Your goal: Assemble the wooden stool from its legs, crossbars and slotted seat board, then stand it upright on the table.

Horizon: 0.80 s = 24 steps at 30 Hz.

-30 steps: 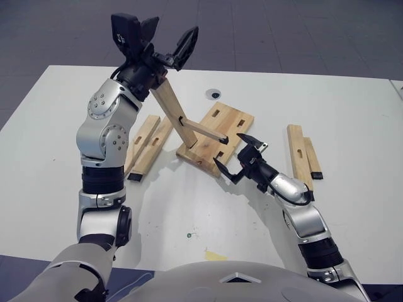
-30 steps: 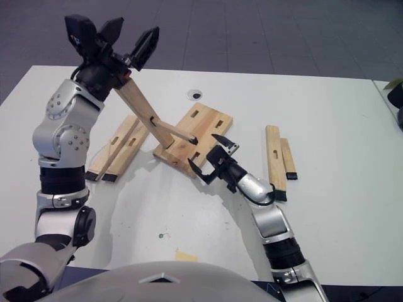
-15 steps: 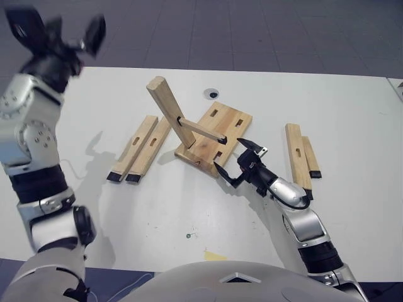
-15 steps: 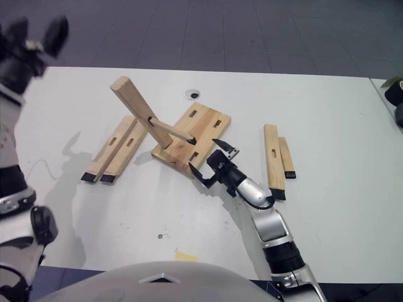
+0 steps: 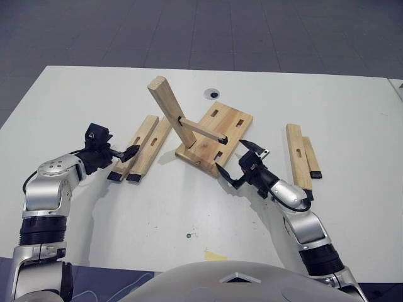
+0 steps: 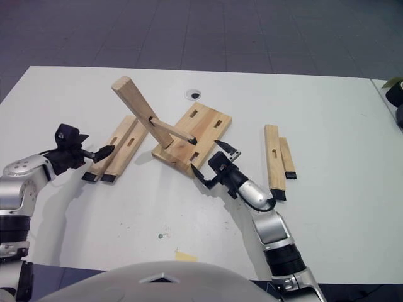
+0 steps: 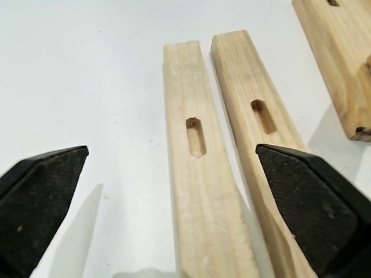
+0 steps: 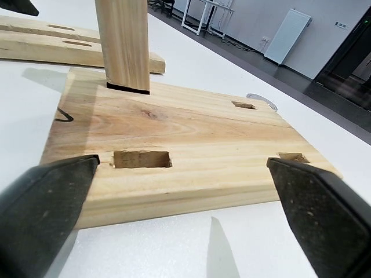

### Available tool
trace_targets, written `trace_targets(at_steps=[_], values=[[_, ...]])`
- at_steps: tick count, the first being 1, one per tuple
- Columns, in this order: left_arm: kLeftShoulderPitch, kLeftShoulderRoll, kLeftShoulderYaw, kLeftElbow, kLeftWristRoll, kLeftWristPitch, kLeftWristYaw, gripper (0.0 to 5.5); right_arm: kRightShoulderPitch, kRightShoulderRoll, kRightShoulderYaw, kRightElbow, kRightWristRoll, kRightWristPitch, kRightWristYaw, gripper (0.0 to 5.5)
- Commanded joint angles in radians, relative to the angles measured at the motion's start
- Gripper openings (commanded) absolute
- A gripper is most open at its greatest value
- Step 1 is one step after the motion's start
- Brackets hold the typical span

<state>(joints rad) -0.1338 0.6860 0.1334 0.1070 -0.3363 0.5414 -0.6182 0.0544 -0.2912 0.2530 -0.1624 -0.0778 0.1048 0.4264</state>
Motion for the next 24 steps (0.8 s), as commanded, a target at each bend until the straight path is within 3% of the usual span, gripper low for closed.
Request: trace_targets(at_steps=[1, 18, 24], values=[[-0.009, 0.021, -0.022, 0.061, 0.048, -0.037, -0.028, 5.38, 0.004, -0.004, -0.001, -0.020, -0.004, 0.016, -0.002, 5.40], [0.001, 0.042, -0.049, 0.058, 0.111, -0.075, -0.116, 5.38, 0.002, -0.001, 0.001, -0.029, -0.008, 0.033, 0.000, 5.40], [0.025, 0.067, -0.096, 0.060, 0.164, -0.073, -0.152, 4.45, -0.004, -0.001, -0.001, -0.021, -0.009, 0.031, 0.000, 5.40]])
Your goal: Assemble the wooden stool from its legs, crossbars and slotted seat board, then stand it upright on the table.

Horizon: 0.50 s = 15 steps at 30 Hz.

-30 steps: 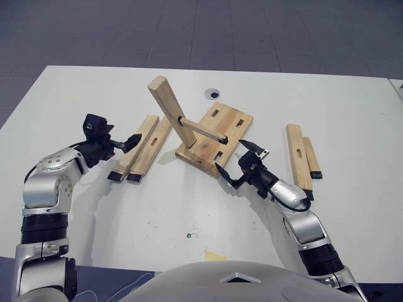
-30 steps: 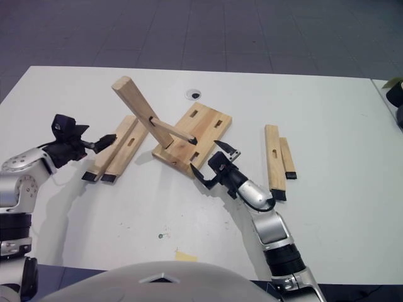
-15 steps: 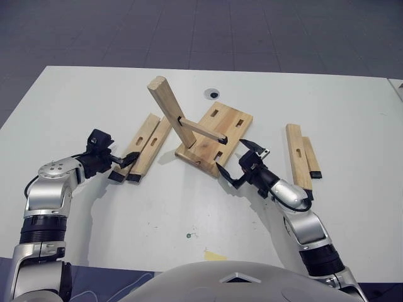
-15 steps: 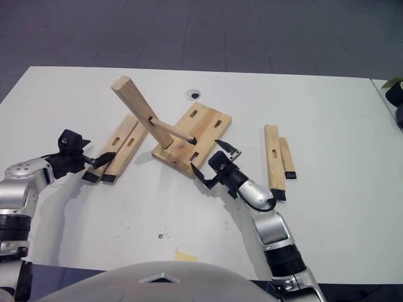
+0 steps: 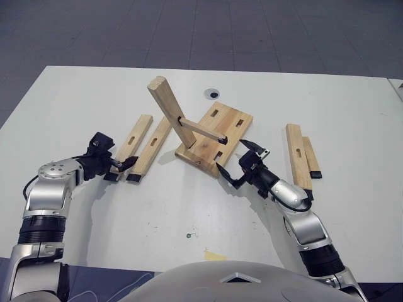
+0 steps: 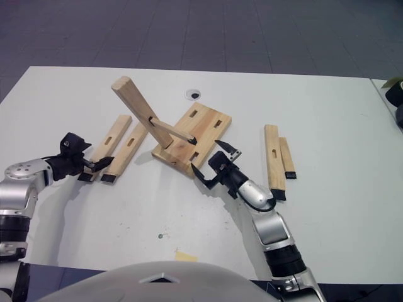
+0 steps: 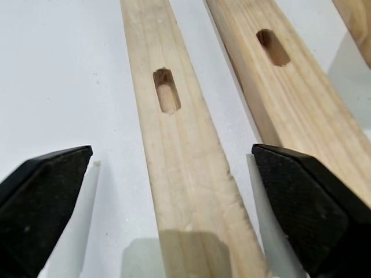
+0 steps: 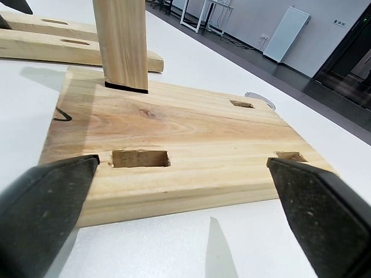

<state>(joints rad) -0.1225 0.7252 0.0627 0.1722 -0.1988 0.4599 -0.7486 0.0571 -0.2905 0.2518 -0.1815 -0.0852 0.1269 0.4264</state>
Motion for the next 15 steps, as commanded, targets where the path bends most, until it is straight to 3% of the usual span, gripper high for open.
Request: trace_targets(at_steps=[1, 12, 15], values=[[0.014, 0.030, -0.026, -0.003, 0.027, 0.014, -0.023, 4.24, -0.007, -0.002, 0.001, -0.001, -0.003, 0.007, -0.001, 5.40], [0.013, 0.068, -0.041, 0.024, 0.037, 0.030, -0.076, 2.29, -0.012, 0.001, 0.001, 0.014, -0.011, -0.007, -0.007, 5.40], [0.008, 0.065, -0.044, 0.017, 0.037, 0.023, -0.072, 2.10, -0.014, 0.002, 0.000, 0.017, -0.012, -0.010, -0.010, 5.40]])
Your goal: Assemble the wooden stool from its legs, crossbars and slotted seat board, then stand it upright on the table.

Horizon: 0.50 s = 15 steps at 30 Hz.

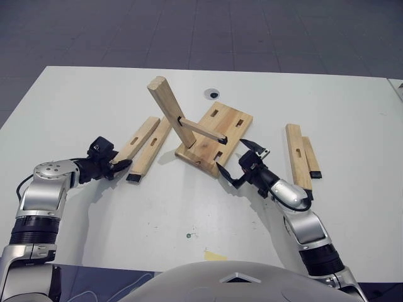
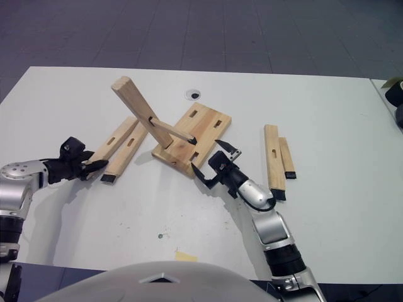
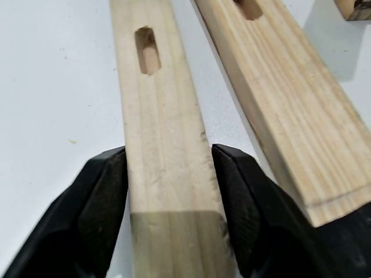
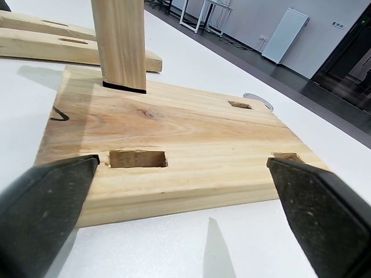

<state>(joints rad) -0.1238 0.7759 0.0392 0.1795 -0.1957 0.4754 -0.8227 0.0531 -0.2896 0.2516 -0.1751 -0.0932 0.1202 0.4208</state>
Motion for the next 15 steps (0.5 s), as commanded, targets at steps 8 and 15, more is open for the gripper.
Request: trace_targets(at_steps=[8, 15], values=[[-0.208, -0.140, 0.153, 0.016, 0.043, -0.159, 0.369, 2.10, -0.074, 0.018, -0.113, 0.056, 0.026, -0.008, -0.089, 5.40], [-0.483, -0.207, 0.191, -0.226, -0.003, -0.278, 0.490, 2.09, -0.369, 0.092, -0.464, -0.031, 0.445, 0.142, -0.195, 5.40]])
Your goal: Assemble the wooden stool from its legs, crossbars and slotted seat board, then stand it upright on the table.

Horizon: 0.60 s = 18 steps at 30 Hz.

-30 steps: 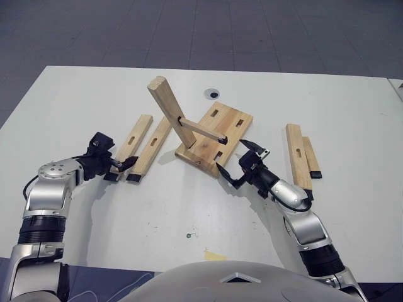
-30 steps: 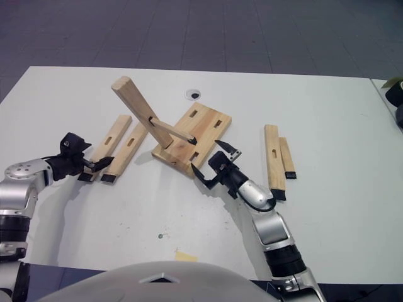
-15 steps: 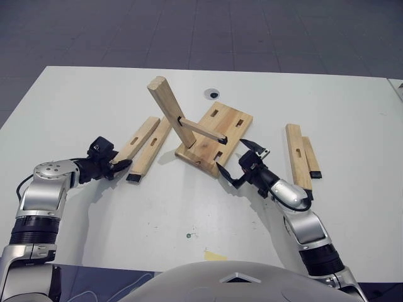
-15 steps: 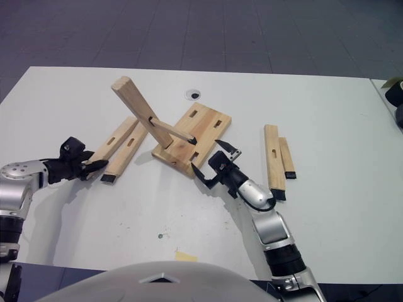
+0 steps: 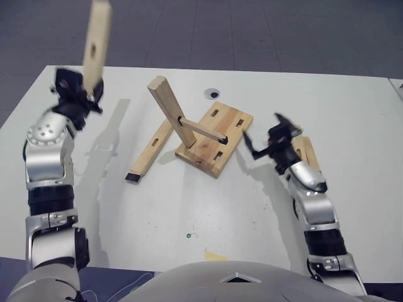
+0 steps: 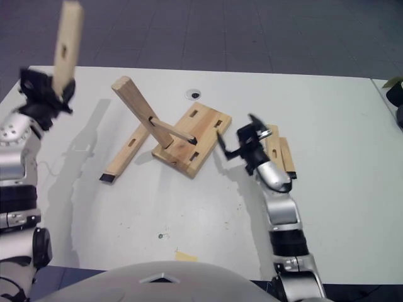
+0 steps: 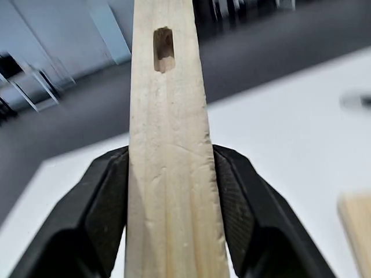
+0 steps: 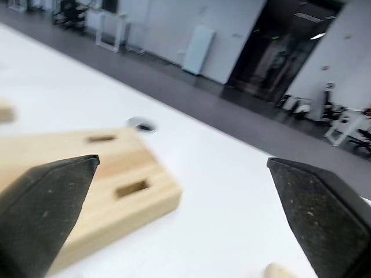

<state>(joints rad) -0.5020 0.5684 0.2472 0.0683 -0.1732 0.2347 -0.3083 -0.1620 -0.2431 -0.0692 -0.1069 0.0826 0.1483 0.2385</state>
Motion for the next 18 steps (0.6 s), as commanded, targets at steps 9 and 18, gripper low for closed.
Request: trace_targets(at_steps=[9, 18], values=[[-0.187, 0.094, -0.216, -0.311, -0.055, -0.102, -0.373, 2.09, -0.341, 0.120, -0.223, -0.321, 1.194, 0.383, -0.073, 5.40], [-0.160, 0.052, -0.278, -0.392, -0.097, -0.078, -0.473, 2.09, -0.323, 0.164, -0.168, -0.328, 1.317, 0.382, -0.166, 5.40]])
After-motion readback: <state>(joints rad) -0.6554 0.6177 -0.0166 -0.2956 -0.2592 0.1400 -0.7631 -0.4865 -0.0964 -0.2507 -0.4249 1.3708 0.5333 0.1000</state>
